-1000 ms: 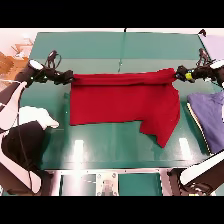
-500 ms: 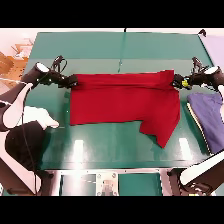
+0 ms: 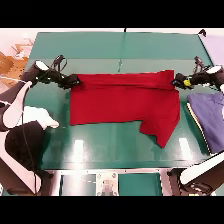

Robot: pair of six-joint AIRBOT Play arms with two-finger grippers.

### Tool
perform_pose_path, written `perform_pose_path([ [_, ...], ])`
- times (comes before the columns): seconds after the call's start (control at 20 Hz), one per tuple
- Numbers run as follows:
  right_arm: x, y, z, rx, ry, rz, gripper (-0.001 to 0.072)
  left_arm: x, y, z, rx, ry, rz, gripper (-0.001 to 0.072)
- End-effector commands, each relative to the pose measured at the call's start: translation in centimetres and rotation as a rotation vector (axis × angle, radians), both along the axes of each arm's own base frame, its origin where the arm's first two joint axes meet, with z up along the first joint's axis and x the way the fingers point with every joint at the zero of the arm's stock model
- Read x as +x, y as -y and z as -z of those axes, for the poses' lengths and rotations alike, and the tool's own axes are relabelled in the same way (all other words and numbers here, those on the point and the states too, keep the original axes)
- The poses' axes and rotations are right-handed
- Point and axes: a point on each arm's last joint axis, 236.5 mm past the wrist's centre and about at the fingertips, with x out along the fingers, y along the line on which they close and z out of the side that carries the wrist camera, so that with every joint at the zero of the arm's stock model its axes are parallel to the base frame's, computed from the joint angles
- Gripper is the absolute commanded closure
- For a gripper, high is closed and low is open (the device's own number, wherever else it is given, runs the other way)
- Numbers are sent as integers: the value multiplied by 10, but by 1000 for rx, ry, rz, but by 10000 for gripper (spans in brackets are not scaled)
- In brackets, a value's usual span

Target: Fold the shirts.

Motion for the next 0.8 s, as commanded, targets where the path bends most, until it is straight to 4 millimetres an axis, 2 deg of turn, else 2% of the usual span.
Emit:
perform_pose_path([
  [0.0, -31, 29, -24, -8, -71, 39, 412, -42, -12, -29, -62, -200, 71, 155],
  [0.05, -44, 36, -33, 4, -94, 53, 412, -51, -20, -36, -76, -256, 64, 156],
  [0.1, -57, 39, -39, 19, -116, 60, 429, -61, -25, -40, -93, -320, 48, 189],
  [0.15, -72, 39, -43, 33, -139, 63, 506, -74, -26, -42, -102, -378, 59, 417],
  [0.2, -85, 36, -45, 43, -155, 68, 574, -90, -24, -43, -102, -428, 111, 677],
  [0.25, -100, 32, -46, 50, -170, 73, 663, -103, -20, -44, -95, -477, 140, 683],
  [0.3, -115, 27, -47, 54, -184, 81, 687, -114, -15, -45, -66, -506, 166, 683],
  [0.5, -188, 19, -54, 53, -223, 177, 688, -155, -5, -44, 126, -434, 179, 683],
  [0.65, -240, 22, -57, 43, -204, 292, 688, -202, 1, -36, 123, -356, 96, 683],
  [0.75, -268, 22, -50, 47, -198, 367, 688, -230, 4, -29, 86, -289, 6, 682],
])
